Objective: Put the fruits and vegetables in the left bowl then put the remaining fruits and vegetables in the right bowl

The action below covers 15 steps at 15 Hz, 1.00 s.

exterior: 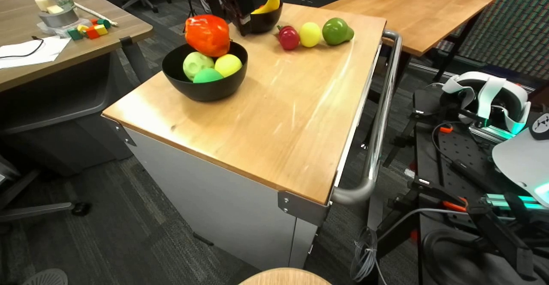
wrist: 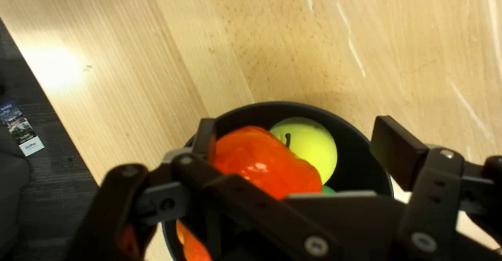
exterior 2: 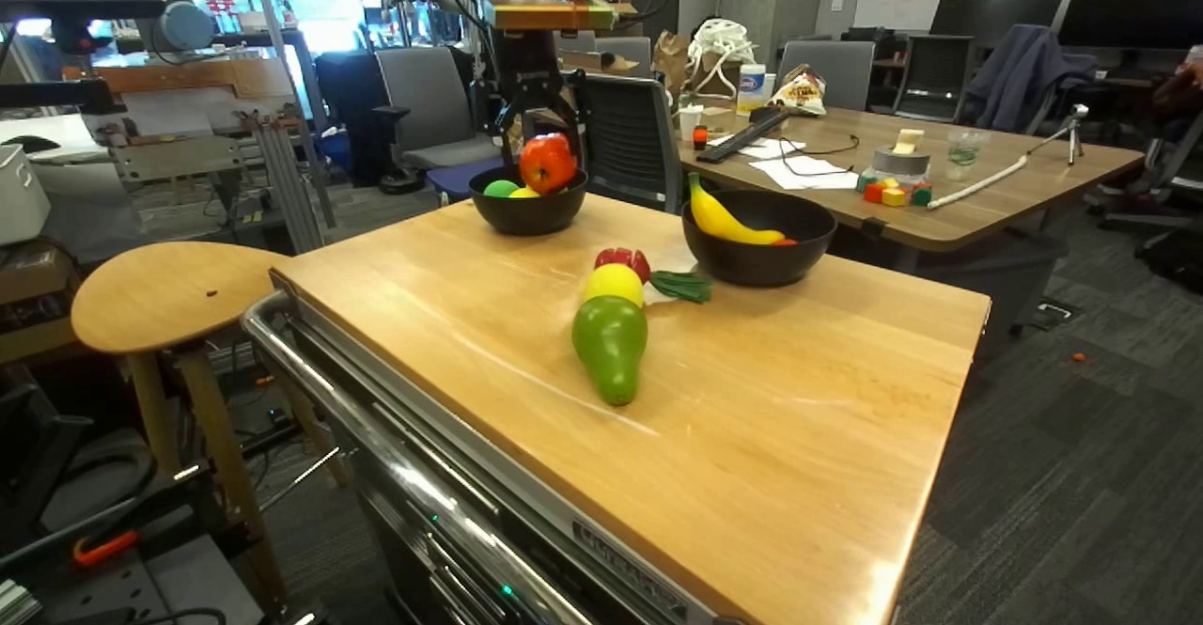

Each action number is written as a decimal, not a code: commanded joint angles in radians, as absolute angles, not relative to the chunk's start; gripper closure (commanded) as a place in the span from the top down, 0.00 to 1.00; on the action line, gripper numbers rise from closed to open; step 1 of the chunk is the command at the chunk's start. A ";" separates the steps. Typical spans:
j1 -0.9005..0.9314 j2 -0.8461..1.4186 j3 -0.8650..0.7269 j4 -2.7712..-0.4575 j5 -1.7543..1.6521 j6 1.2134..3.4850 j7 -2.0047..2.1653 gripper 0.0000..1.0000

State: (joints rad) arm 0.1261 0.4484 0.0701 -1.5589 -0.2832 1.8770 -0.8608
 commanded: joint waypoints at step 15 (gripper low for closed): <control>-0.042 0.182 0.038 -1.796 -0.166 2.057 -0.786 1.00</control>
State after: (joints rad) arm -0.0067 0.2822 0.0525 -1.6469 -0.2197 1.9156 -0.8407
